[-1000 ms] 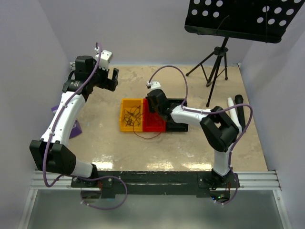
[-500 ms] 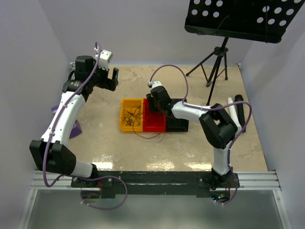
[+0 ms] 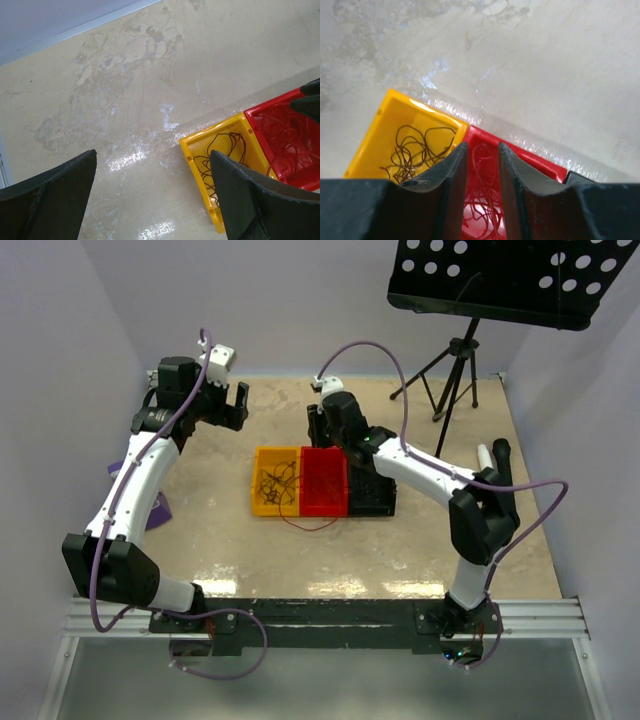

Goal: Untangle the cables
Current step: Place the cable in the bin.

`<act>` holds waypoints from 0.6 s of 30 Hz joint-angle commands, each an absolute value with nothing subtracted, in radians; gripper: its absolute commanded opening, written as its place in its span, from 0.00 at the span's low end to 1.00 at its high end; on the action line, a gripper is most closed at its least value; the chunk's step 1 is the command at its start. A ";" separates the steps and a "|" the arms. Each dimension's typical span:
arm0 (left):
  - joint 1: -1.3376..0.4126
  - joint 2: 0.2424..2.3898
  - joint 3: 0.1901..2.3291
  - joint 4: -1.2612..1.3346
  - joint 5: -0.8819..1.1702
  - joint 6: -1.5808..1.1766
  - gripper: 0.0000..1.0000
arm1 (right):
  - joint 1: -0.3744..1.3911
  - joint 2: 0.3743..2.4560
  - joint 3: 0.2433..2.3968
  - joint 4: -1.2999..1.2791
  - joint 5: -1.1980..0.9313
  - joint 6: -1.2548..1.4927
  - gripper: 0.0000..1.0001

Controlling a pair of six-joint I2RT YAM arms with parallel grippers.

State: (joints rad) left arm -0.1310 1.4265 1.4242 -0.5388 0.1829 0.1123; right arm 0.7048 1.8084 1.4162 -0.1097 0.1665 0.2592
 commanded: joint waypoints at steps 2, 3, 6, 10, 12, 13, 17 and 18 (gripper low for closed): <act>-0.123 1.414 1.417 -0.505 0.196 0.081 1.00 | 0.695 1.859 1.482 -0.098 0.175 0.244 0.32; -0.123 1.414 1.416 -0.505 0.192 0.083 1.00 | 0.695 1.871 1.489 -0.100 0.167 0.244 0.31; -0.123 1.416 1.413 -0.503 0.181 0.089 1.00 | 0.695 1.884 1.483 -0.095 0.124 0.259 0.26; -0.123 1.422 1.408 -0.497 0.179 0.091 1.00 | 0.695 1.870 1.416 -0.066 0.097 0.284 0.19; -0.123 1.428 1.410 -0.497 0.179 0.087 1.00 | 0.695 1.853 1.364 -0.037 0.097 0.310 0.14; -0.123 1.430 1.410 -0.497 0.181 0.086 1.00 | 0.695 1.836 1.326 -0.013 0.095 0.330 0.12; -0.123 1.433 1.411 -0.495 0.186 0.080 1.00 | 0.695 1.801 1.232 0.063 0.089 0.370 0.09; -0.123 1.434 1.414 -0.497 0.187 0.080 1.00 | 0.695 1.805 1.238 0.054 0.089 0.364 0.09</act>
